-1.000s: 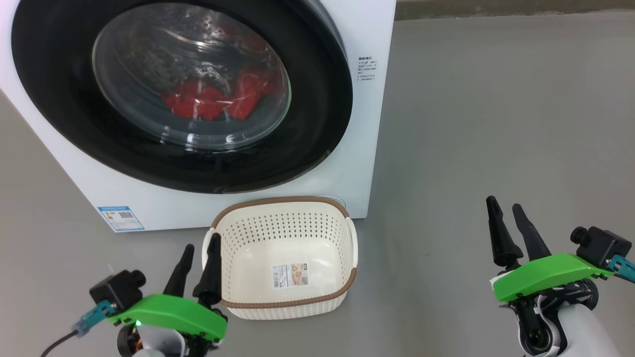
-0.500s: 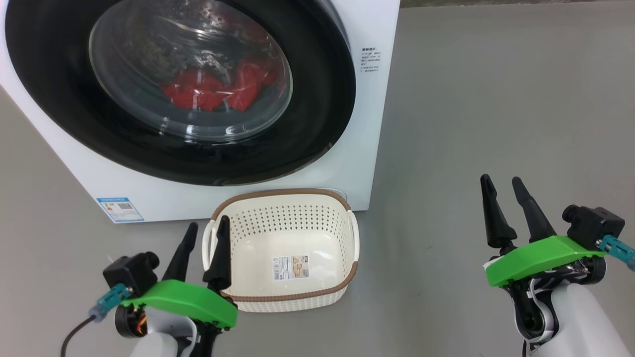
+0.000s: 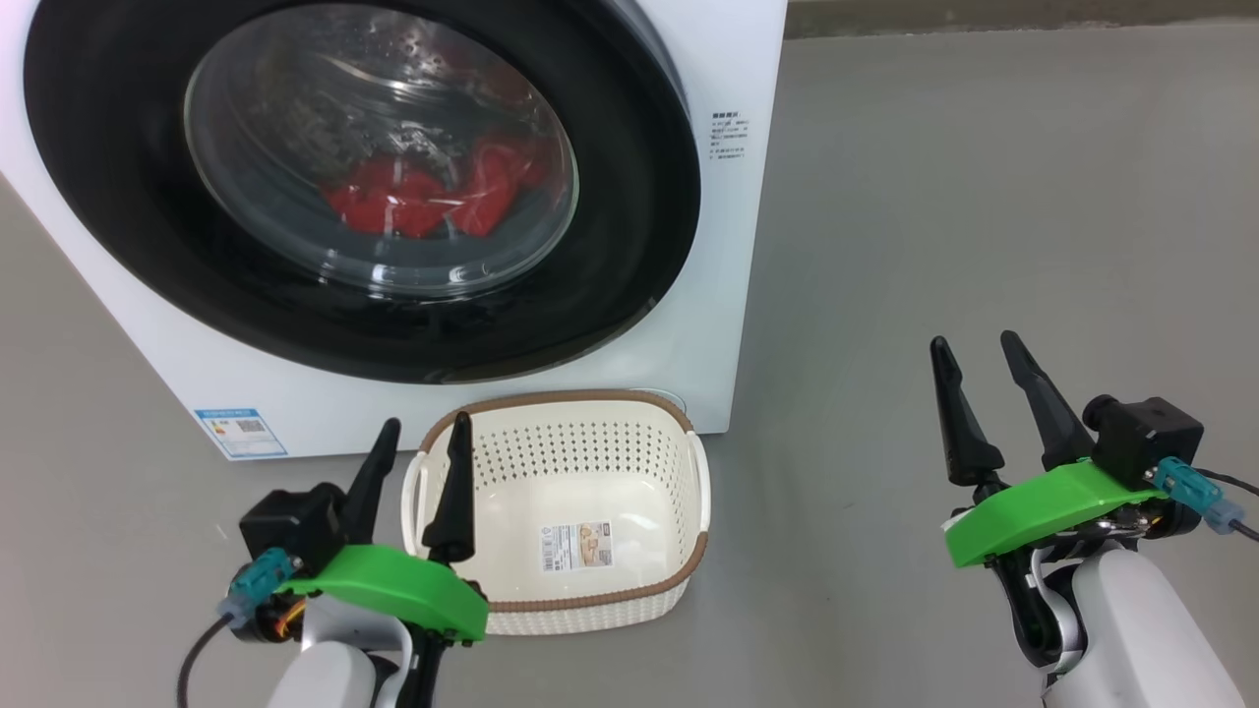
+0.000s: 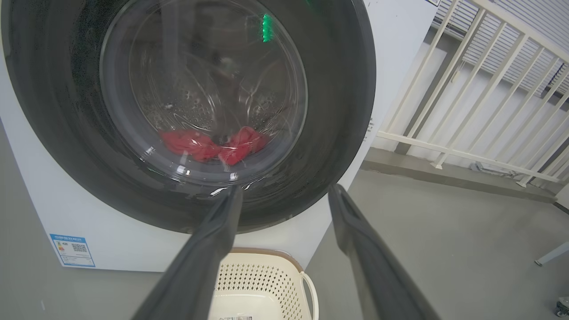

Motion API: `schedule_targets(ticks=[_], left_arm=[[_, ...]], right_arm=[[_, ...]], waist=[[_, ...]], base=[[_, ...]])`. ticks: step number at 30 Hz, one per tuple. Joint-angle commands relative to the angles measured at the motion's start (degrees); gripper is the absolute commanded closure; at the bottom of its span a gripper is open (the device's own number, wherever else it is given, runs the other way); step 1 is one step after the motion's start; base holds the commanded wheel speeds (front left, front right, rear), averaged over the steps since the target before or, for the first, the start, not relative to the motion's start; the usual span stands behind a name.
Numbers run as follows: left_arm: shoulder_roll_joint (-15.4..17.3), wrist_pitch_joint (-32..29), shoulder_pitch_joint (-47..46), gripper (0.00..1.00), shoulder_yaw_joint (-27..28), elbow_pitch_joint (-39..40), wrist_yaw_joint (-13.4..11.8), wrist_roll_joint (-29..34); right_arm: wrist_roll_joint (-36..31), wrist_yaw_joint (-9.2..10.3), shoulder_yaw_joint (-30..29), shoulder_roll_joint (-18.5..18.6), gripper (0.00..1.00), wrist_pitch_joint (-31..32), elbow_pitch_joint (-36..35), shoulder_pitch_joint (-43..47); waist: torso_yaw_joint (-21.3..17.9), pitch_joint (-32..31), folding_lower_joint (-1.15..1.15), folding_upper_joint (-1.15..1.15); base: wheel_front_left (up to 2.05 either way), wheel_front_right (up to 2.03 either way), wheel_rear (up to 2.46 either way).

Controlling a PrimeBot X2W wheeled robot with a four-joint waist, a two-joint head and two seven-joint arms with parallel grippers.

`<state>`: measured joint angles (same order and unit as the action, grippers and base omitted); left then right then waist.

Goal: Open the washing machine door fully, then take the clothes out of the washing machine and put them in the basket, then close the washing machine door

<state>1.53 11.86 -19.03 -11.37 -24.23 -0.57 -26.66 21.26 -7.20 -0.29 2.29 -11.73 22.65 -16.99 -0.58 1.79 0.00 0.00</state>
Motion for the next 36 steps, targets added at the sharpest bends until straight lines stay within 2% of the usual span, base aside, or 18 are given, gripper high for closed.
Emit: schedule_targets(ticks=[1, 14, 29, 31, 32, 34, 36], left_arm=[[1.2, 0.9, -3.0, 0.0, 1.1, 1.1, -0.4, 1.9], [1.3, 3.1, -4.2, 0.0, -0.5, 0.2, -1.3, 7.8], [1.3, 3.1, -4.1, 0.0, -0.1, -0.1, -1.6, 7.4], [1.3, 3.1, -4.1, 0.0, -0.2, 0.0, -1.6, 7.5], [1.3, 3.1, -4.1, 0.0, -0.2, 0.1, -1.6, 7.5], [1.3, 3.1, -4.3, 0.0, -0.3, 0.4, -1.8, 7.5], [1.3, 3.1, -4.5, 0.0, -0.3, 0.9, -1.9, 7.6]], right_arm=[[-2.0, -0.26, 1.5, 0.4, 0.0, -1.1, -1.2, -3.1], [-10.2, -0.29, 2.8, 0.6, 0.0, -3.2, -0.4, -4.5], [-10.3, -0.29, 2.7, 0.6, 0.0, -3.3, 0.4, -4.7], [-10.1, -0.29, 2.8, 0.6, 0.56, -3.3, 0.7, -4.8], [-9.8, -0.29, 2.9, 0.6, 0.65, -3.3, 0.8, -4.9], [-9.3, -0.29, 2.9, 0.6, 1.0, -3.3, 0.9, -5.3], [-8.8, -0.29, 2.7, 0.6, 1.0, -3.3, 0.8, -5.9]], waist=[[-0.1, -0.2, 0.0, 0.0], [-0.3, -1.2, 0.0, 0.0], [-0.6, -1.2, 0.0, 0.0], [-0.6, -1.1, 0.0, 0.0], [-0.5, -0.9, 0.0, 0.0], [-0.4, -0.3, 0.0, 0.0], [-0.3, 0.5, 0.0, 0.0]], base=[[0.0, 0.0, 0.0], [0.0, 0.0, 0.0], [0.0, 0.0, 0.0], [0.0, 0.0, 0.0], [0.0, 0.0, 0.0], [0.0, 0.0, 0.0], [0.0, 0.0, 0.0]])
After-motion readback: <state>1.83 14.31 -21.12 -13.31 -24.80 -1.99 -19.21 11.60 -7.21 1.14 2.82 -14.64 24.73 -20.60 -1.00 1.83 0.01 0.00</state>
